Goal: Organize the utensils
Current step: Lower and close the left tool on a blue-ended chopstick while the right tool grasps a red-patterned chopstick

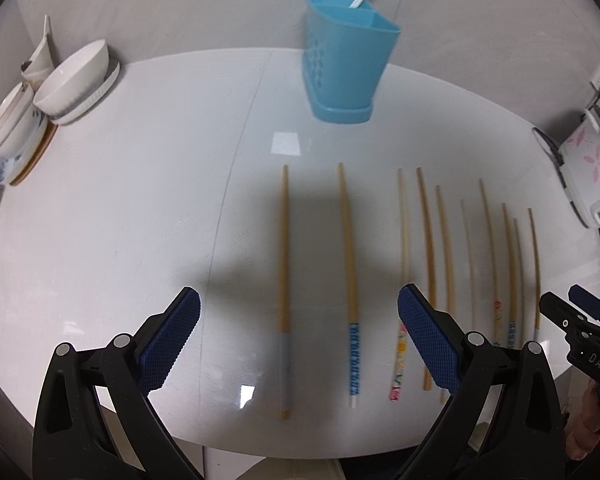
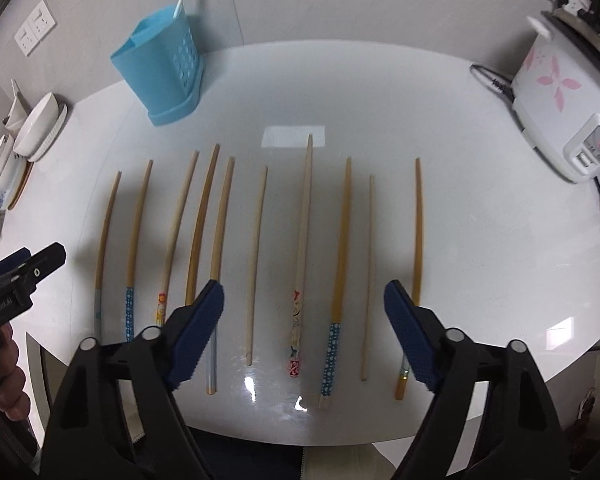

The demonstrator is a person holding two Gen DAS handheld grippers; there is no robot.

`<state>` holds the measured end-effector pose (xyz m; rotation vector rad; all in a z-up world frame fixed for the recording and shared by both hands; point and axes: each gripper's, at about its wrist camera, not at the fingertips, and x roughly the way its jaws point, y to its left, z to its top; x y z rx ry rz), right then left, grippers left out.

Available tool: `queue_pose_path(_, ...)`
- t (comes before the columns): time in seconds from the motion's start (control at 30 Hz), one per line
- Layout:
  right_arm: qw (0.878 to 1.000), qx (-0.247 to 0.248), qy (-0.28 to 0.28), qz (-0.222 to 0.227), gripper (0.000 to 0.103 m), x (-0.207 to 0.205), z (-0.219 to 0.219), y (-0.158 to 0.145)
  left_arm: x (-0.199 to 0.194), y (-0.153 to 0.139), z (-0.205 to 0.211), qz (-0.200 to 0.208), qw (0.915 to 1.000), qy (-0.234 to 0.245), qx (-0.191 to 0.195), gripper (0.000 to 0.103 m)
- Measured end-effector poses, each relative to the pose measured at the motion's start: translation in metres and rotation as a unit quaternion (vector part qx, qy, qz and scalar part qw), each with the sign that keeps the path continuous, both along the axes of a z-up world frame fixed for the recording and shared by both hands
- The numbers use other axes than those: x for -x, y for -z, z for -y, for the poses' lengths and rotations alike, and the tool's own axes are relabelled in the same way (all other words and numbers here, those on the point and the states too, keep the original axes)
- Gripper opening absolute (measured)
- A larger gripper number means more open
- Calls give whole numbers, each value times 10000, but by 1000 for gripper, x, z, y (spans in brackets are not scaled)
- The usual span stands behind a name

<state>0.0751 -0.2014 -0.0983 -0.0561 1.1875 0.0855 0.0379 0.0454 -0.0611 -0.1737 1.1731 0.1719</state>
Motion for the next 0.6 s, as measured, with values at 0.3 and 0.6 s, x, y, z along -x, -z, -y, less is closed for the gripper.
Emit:
queue_pose_path(0.3,9982,34,-26,-604,52,-24,-10,46,-16,45,-17,-559,9983,-44,131,97)
queue_pose_path(0.6,9957,149,59,-907,48,-36,-17,70,-31,68,-23,-832,9964,41,181,93)
